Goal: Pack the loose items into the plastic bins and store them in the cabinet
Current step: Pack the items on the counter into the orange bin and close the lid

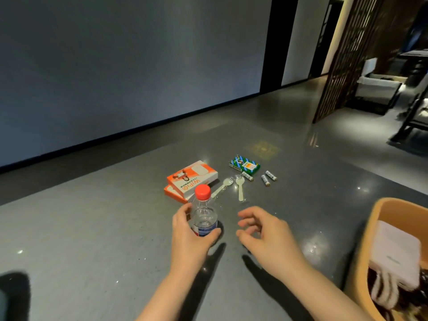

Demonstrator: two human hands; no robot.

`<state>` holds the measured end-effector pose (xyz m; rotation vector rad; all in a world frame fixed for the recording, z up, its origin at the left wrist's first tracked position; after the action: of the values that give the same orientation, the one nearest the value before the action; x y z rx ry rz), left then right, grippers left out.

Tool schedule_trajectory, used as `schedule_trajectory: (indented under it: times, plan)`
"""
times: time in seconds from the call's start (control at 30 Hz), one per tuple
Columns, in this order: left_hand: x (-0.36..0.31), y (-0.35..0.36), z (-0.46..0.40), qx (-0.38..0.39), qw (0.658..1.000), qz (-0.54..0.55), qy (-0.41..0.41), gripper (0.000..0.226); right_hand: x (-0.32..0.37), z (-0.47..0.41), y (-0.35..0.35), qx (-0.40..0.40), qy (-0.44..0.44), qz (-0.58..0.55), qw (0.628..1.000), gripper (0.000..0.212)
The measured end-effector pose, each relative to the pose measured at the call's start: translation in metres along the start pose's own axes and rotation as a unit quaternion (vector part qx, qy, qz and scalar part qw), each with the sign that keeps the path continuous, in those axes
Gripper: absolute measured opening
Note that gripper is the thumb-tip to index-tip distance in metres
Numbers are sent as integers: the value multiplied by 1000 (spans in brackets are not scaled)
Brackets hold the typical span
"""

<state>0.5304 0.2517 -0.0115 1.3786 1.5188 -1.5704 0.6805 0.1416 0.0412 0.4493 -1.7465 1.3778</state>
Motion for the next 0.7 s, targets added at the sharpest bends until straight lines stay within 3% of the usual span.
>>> schedule_trajectory:
  times: [0.2, 0.33, 0.5, 0.7]
  plan:
    - [-9, 13, 0, -5, 999, 34, 21, 65, 0, 4, -1, -13, -20, -5, 1000, 51]
    - [-62, 30, 27, 24, 991, 81, 105, 66, 8, 23, -22, -46, -51, -60, 996, 71]
    - [-153, 81, 63, 112, 961, 114, 227, 65, 5, 67, -101, -196, -63, -95, 974, 59]
    - [-194, 172, 105, 288, 919, 77, 258, 83, -36, 144, -219, -329, -5, -51, 943, 51]
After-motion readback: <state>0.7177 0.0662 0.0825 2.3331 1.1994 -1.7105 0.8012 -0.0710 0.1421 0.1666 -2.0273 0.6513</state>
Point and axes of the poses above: each hand's wrist, its own z-axis away from the middle knuckle, its own y-axis out of the palm, x = y × z, the point moved 5 cm from there along -z, towards the middle knuckle, and after that the axes turned 6 degrees about x, right-handed, at the moved point
